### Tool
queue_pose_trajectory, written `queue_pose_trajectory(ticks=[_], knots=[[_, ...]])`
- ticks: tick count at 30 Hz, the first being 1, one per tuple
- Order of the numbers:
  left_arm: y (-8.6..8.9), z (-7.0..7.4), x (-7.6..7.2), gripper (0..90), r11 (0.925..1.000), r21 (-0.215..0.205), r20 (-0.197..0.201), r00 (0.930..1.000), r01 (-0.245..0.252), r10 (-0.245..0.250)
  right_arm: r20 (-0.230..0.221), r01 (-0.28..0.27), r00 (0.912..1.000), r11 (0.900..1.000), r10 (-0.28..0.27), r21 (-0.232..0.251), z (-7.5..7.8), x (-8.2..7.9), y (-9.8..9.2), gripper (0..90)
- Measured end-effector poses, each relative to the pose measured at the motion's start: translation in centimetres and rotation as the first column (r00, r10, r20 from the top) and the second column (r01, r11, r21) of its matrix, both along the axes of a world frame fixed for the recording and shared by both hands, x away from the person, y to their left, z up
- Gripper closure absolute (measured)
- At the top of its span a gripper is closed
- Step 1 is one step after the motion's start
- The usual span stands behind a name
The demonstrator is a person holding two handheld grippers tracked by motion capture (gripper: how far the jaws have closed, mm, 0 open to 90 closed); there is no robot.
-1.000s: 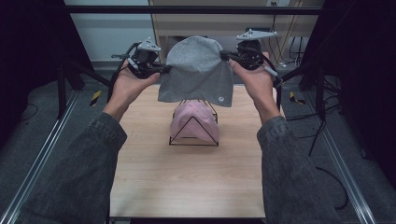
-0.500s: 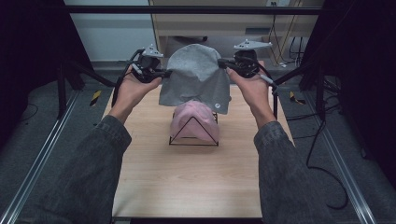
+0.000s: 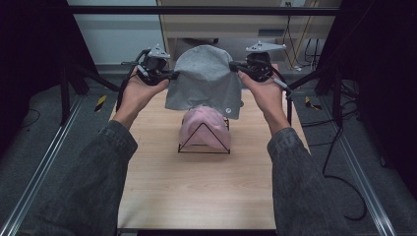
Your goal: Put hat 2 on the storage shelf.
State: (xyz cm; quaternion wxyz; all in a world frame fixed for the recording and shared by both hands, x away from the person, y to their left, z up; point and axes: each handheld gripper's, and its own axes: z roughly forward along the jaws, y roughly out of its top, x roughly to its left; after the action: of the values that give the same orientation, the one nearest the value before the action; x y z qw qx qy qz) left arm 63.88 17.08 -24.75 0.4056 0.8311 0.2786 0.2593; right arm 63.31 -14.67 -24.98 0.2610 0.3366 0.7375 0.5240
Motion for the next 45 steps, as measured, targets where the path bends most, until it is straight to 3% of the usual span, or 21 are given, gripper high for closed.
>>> queue_pose_trajectory(ticks=[8, 13, 18, 22, 28, 38, 45], knots=[[-0.4, 1.7, 0.3, 88.6, 0.9999, -0.016, 0.036, 0.9994, 0.005, -0.005, 0.027, 0.010, 0.9996, 1.000, -0.010, -0.004, 1.9, 0.6, -0.3, 90.0], [-0.9, 2.0, 0.1, 88.6, 0.9996, -0.020, 0.055, 0.9983, 0.018, -0.017, 0.042, 0.019, 0.9989, 1.000, -0.019, 0.005, 2.4, 0.6, -1.0, 90.0], [-1.0, 2.1, 0.1, 88.5, 0.9998, -0.017, 0.063, 0.9979, 0.014, -0.013, 0.046, 0.024, 0.9986, 1.000, -0.024, 0.011, 2.6, 0.6, -1.2, 90.0], [-0.8, 2.0, 0.3, 88.4, 0.9992, -0.038, 0.066, 0.9978, 0.008, -0.006, 0.047, 0.024, 0.9986, 1.000, -0.025, 0.010, 2.6, 0.8, -1.0, 90.0], [-0.6, 1.4, 0.3, 88.4, 0.9996, -0.024, 0.052, 0.9986, 0.014, -0.013, 0.038, 0.018, 0.9991, 1.000, -0.018, 0.005, 2.0, 1.0, -0.9, 90.0], [-0.5, 0.8, -0.2, 88.3, 0.9991, -0.039, 0.049, 0.9988, 0.013, -0.011, 0.033, 0.014, 0.9994, 1.000, -0.014, -0.002, 1.3, 0.5, -0.7, 90.0], [-0.4, 2.1, -1.3, 88.3, 0.9984, -0.052, 0.076, 0.9970, 0.022, -0.018, 0.062, 0.014, 0.9979, 0.999, -0.016, 0.029, 2.8, -0.3, -1.0, 90.0]])
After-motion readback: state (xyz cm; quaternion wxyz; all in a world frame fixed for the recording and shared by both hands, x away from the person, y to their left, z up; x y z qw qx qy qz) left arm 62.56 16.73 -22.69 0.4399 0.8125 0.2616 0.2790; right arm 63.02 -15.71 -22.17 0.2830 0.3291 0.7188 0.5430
